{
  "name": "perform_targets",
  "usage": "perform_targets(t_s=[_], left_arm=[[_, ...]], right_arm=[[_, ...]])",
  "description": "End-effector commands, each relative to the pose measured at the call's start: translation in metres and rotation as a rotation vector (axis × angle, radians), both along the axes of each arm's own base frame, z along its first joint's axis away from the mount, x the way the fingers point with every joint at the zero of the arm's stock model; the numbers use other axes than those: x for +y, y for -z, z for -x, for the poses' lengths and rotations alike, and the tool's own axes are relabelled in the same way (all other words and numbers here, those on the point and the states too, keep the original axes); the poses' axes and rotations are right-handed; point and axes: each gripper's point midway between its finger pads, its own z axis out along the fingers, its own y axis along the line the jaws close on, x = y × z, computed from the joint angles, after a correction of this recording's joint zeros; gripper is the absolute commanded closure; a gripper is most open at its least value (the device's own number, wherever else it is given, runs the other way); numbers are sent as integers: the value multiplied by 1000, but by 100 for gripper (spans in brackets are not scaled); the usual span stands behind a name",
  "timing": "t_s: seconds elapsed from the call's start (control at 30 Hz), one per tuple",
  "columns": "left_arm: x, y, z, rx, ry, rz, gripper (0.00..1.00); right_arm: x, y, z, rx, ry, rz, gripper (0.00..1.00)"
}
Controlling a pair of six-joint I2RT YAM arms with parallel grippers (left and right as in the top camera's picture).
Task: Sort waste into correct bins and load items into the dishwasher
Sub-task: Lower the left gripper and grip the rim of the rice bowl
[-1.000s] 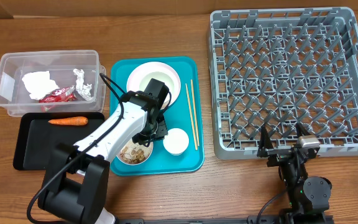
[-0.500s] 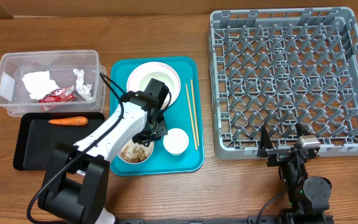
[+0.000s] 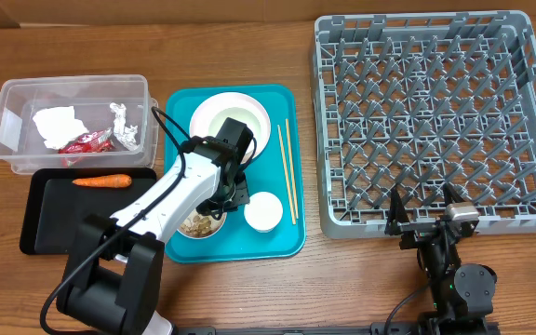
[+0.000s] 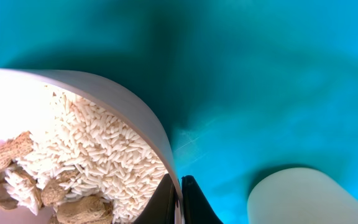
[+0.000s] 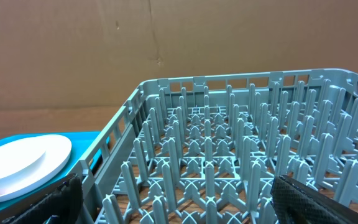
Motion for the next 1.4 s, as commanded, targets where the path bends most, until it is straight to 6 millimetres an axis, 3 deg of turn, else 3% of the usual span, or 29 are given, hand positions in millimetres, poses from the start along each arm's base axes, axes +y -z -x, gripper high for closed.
perform_targets(t_s=[0.0,0.6,0.93,1.2,1.37], left_arm=[[-1,-1,-2,5,93,-6,96],[1,-14,-3,17,115,-22,96],[6,-48,-16,-7,117,-78,96],[25,-81,-22,-19,145,-198,96],[30,-87,-26,-32,139,-216,96]], right_arm=[[-1,1,0,-6,5,2,0],[-1,1,0,-6,5,2,0],[-1,1,0,-6,5,2,0],[-1,1,0,-6,5,2,0],[-1,1,0,-6,5,2,0]])
